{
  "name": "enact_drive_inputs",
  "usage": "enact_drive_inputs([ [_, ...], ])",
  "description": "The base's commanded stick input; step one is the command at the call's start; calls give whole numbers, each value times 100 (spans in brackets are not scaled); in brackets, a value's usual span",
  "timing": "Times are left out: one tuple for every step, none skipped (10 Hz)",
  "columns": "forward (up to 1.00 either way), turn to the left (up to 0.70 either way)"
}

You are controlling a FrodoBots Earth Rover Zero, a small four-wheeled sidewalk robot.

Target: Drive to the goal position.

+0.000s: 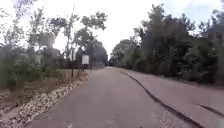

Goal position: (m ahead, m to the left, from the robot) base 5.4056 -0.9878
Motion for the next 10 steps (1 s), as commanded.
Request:
enact_drive_inputs([
  [100,0],
  [100,0],
  [100,0],
  [100,0],
  [100,0],
  [100,0],
  [100,0],
  [100,0],
  [100,0],
  [100,0],
])
